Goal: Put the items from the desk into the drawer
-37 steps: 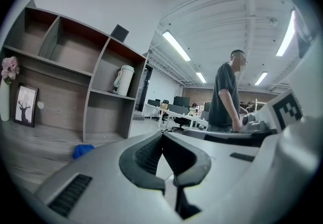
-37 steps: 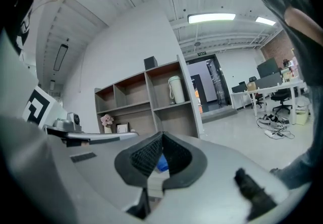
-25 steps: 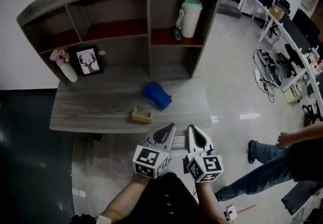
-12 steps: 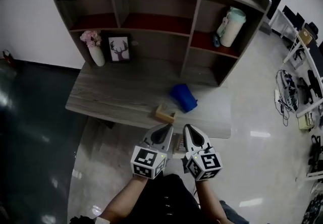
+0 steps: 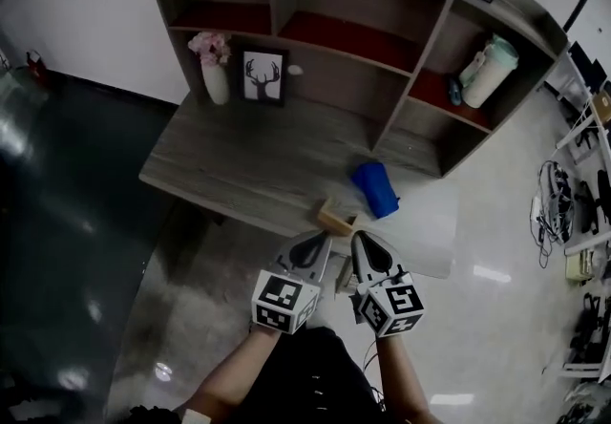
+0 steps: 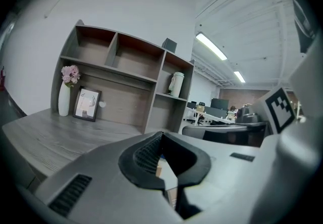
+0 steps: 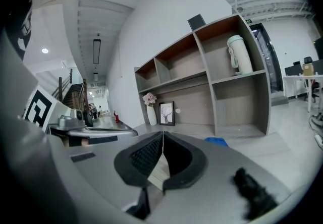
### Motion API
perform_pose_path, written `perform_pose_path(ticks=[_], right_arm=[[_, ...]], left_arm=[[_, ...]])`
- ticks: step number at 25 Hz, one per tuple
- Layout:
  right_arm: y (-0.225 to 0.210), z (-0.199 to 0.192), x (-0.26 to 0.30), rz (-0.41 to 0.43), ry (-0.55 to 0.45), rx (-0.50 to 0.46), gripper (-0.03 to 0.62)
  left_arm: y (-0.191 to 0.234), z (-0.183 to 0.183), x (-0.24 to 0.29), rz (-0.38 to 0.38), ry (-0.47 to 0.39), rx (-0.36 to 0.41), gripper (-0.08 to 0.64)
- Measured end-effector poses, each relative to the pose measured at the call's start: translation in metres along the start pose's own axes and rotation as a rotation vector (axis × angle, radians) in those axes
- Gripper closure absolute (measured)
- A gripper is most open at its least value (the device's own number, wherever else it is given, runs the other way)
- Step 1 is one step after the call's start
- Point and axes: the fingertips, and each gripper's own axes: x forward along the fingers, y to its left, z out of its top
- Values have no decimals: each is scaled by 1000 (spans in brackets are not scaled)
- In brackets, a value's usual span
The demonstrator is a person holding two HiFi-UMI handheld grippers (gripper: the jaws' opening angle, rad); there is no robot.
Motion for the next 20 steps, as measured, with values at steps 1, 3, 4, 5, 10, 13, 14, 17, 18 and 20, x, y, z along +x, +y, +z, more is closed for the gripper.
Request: perform_pose_path(ticks=[1, 3, 4, 5, 10, 13, 14, 17, 18, 20], right_arm=[[-2, -2, 4, 3, 9, -3, 578], [-5, -6, 12, 19, 36, -12, 578], [-7, -10, 16, 34, 57, -20, 578], [-9, -14, 20, 49, 80, -29, 578], [-20, -28, 38, 103, 169, -64, 578], [-23, -34, 48, 140, 211, -85, 577], [-23, -36, 52, 153, 226, -90, 577], [-24, -46, 60, 189, 277, -106, 491], [-24, -49, 62, 200, 292, -117, 486], [-23, -55, 67, 224, 325, -140, 471]], left_arm=[[3, -2, 2, 2, 4, -4, 549], [9, -8, 7, 7, 12, -11, 549], [11, -10, 10, 10, 16, -15, 549], [14, -12, 12, 13, 20, -18, 549], [26, -24, 25, 29, 41, -26, 549], [32, -31, 33, 34, 60, -29, 549], [33, -34, 36, 35, 66, -29, 549], [39, -43, 43, 37, 86, -32, 549], [41, -45, 46, 39, 91, -32, 549], [43, -48, 51, 37, 96, -33, 549]])
